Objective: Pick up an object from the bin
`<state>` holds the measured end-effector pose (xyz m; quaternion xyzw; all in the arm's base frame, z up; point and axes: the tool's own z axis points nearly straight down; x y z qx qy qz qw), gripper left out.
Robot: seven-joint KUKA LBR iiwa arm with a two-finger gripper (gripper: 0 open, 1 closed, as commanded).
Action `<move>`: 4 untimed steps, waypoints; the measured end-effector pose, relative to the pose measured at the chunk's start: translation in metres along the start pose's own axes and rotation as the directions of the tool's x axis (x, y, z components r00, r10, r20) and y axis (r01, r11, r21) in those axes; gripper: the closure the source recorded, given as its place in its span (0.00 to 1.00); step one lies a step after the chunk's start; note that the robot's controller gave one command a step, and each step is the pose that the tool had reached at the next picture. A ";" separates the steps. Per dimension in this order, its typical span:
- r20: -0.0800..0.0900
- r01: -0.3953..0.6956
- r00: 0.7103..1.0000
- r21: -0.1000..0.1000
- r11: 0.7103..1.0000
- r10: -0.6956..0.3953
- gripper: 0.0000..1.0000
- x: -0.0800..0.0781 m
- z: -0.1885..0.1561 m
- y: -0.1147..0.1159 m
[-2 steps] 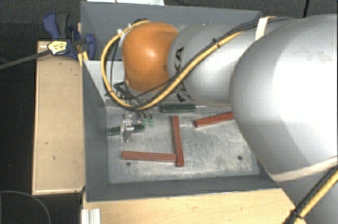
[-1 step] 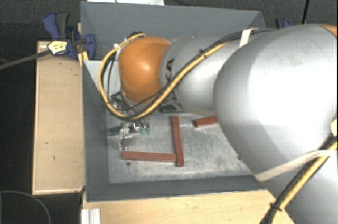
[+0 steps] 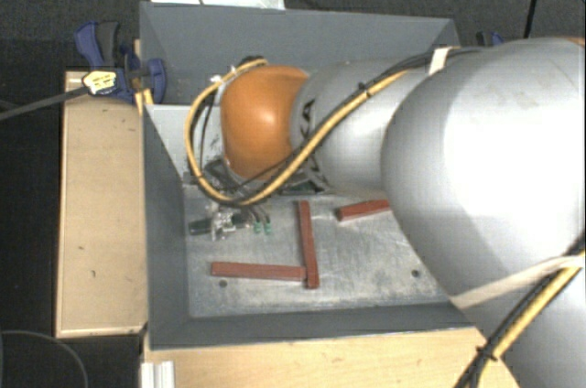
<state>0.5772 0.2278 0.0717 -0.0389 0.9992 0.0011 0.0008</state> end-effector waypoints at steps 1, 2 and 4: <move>0.000 -0.001 1.000 0.000 1.000 0.001 1.00 0.000 0.000 0.000; 0.000 -0.001 1.000 0.000 1.000 0.001 1.00 0.000 -0.001 0.000; 0.001 -0.003 1.000 0.000 1.000 0.003 1.00 0.000 -0.011 0.000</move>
Offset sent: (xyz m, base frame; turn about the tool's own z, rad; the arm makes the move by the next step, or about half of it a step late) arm 0.0001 -0.0001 0.0123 0.0000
